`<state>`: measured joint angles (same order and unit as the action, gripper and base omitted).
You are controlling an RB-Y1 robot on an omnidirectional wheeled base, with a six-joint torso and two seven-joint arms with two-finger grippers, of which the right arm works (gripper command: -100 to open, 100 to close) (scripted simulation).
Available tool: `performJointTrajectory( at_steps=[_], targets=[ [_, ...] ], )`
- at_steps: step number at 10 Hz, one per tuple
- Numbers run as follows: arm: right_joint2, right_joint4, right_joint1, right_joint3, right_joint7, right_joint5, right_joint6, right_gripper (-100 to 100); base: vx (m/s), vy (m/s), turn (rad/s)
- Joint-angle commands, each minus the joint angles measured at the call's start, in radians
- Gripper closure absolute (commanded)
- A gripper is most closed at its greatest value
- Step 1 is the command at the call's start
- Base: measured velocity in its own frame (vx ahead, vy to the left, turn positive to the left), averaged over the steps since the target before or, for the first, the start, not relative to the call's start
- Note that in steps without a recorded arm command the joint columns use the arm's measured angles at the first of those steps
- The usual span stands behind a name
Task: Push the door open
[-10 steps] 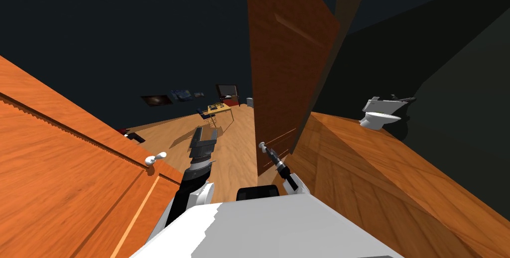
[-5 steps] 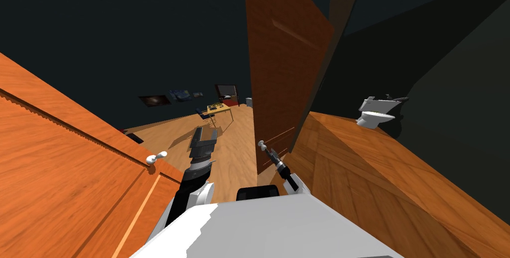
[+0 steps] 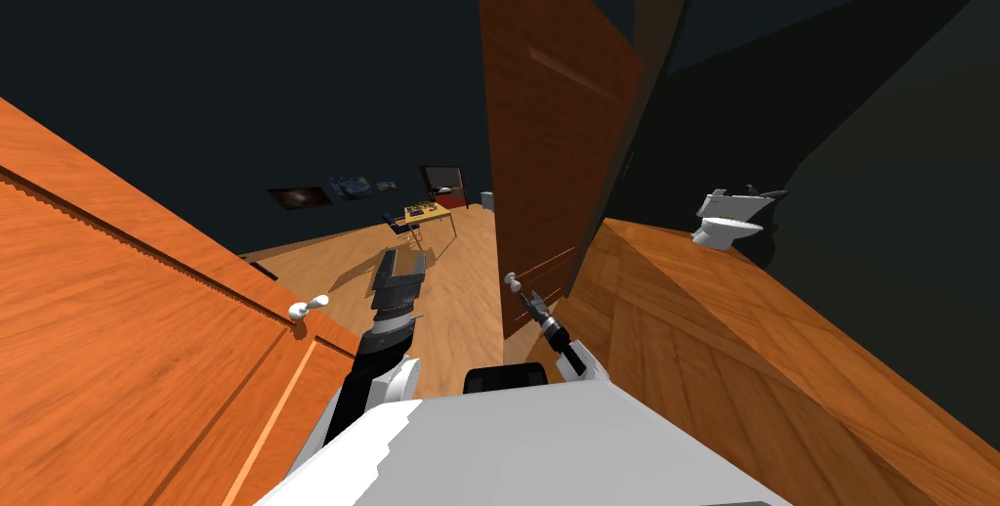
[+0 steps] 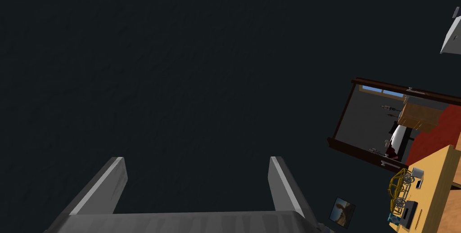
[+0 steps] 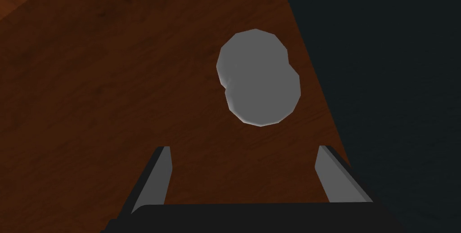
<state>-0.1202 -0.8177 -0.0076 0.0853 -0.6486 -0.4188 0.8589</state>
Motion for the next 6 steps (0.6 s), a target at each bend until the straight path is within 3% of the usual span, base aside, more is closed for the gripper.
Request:
performJointTrajectory(
  at_steps=[1, 2, 6],
  targets=[
    [-0.006, -0.002, 0.001, 0.011, -0.05, 0.007, -0.001, -100, -0.048, -0.006, -0.023],
    [-0.006, -0.002, 0.001, 0.011, -0.055, 0.007, -0.001, -100, -0.034, -0.002, -0.01],
    [-0.019, -0.006, 0.005, 0.039, -0.174, 0.026, -0.003, -100, -0.041, -0.001, -0.024]
  ],
)
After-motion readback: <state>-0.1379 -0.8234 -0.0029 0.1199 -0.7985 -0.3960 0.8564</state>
